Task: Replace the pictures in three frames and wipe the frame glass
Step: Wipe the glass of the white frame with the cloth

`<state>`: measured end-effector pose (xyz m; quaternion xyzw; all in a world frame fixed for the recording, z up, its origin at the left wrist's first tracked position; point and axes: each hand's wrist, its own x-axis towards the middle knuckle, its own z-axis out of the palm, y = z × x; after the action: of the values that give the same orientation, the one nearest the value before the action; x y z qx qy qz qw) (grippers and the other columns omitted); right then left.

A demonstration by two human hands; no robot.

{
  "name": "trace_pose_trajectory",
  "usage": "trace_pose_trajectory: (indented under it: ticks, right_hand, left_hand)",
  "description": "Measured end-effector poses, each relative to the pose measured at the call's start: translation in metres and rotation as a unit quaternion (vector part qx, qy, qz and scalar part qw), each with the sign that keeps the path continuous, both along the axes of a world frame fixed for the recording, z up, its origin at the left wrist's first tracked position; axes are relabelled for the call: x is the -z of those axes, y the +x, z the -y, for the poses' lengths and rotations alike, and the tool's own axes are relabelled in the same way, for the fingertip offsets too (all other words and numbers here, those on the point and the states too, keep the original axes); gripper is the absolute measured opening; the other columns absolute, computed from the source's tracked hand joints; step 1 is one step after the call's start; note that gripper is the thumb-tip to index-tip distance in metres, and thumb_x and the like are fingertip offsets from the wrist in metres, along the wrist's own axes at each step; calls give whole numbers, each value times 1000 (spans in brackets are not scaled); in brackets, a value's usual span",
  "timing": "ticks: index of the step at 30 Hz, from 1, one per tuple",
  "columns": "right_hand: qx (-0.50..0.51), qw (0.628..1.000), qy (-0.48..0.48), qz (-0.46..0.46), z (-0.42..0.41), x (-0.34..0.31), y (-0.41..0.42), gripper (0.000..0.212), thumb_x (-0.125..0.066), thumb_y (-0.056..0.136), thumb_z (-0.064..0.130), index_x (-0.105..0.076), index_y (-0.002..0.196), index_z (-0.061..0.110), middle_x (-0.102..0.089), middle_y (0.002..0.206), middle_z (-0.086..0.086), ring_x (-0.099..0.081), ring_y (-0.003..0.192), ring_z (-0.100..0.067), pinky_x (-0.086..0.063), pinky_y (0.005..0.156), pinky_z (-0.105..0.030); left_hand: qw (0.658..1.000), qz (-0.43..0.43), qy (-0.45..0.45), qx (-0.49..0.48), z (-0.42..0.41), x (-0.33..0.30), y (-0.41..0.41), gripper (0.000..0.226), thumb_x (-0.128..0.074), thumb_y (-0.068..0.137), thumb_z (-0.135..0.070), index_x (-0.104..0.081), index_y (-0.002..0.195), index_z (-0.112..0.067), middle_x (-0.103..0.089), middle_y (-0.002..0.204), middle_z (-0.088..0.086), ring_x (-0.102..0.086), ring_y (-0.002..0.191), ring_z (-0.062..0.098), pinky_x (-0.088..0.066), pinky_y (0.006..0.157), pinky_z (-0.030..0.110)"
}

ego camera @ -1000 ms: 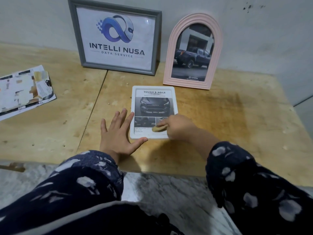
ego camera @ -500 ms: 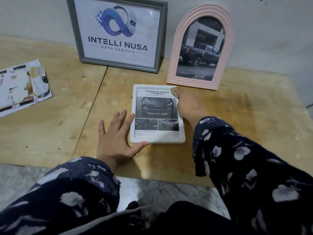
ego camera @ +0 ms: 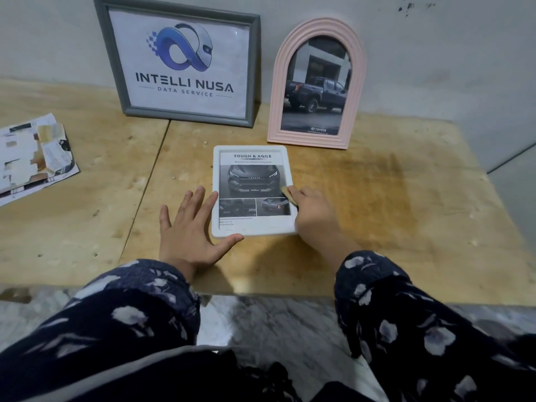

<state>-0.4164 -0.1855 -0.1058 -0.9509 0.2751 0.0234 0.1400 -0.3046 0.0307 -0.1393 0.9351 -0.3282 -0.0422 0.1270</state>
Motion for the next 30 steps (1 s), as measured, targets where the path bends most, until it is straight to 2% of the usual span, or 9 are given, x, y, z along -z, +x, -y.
trace_pose_trajectory:
  ticks: [3,6,8,11,16,19,25,30]
  right_hand:
    - [0,999,-1,34,-17,0,-19,58,-37,89,-3,-35,145,15,-49,124,-6,-44,111,-25,-36,88,-31]
    - [6,995,-26,97,-35,6,-35,56,-38,84,-8,-47,136,8,-56,113,-14,-54,97,-34,-41,72,-35]
    - [35,996,-15,80,-48,7,-44,60,-36,86,-7,-40,141,15,-51,119,-9,-53,94,-29,-38,68,-32]
    - [89,995,15,40,-64,8,-51,61,-30,91,-1,-25,148,20,-42,131,-3,-47,100,-24,-35,74,-29]
    - [150,987,12,61,-90,10,-49,60,-35,90,2,-27,148,17,-44,132,-7,-45,111,-27,-38,90,-35]
    - [175,983,31,52,-101,8,-44,61,-32,91,1,-25,149,18,-37,145,-6,-41,123,-27,-36,98,-36]
    - [207,978,5,14,-115,5,-32,57,-34,91,3,-30,146,18,-39,142,-8,-46,116,-32,-39,89,-37]
    - [227,973,-18,21,-123,8,-22,52,-38,92,4,-36,143,13,-41,142,-9,-47,115,-32,-40,91,-37]
  left_hand:
    - [1000,-1,2,2,-1,-1,-1,104,-21,64,-93,-12,152,-39,-5,162,-8,-1,149,14,2,116,54]
    - [1000,-1,0,0,-1,-1,0,104,-22,63,-94,-13,152,-40,-5,162,-8,-2,149,14,1,116,55]
    - [1000,0,4,-1,-2,1,0,104,-22,63,-95,-14,152,-40,-5,162,-8,-2,149,14,0,116,56]
    - [1000,-1,2,3,-2,2,0,104,-22,64,-95,-14,152,-39,-5,162,-8,-3,149,15,-2,116,57]
    - [1000,-3,21,11,-3,1,-1,102,-22,69,-93,-10,153,-37,-3,162,-11,0,149,17,-1,115,59]
    - [999,-9,39,24,-3,0,0,102,-16,70,-93,-3,153,-36,2,162,-14,4,149,18,1,115,60]
    - [994,-50,78,65,-5,-2,8,96,-8,77,-88,11,153,-32,15,160,-12,18,147,21,12,112,63]
    - [981,-130,98,107,-7,-9,19,71,-5,95,-63,17,152,-29,21,159,-13,25,145,21,17,110,62]
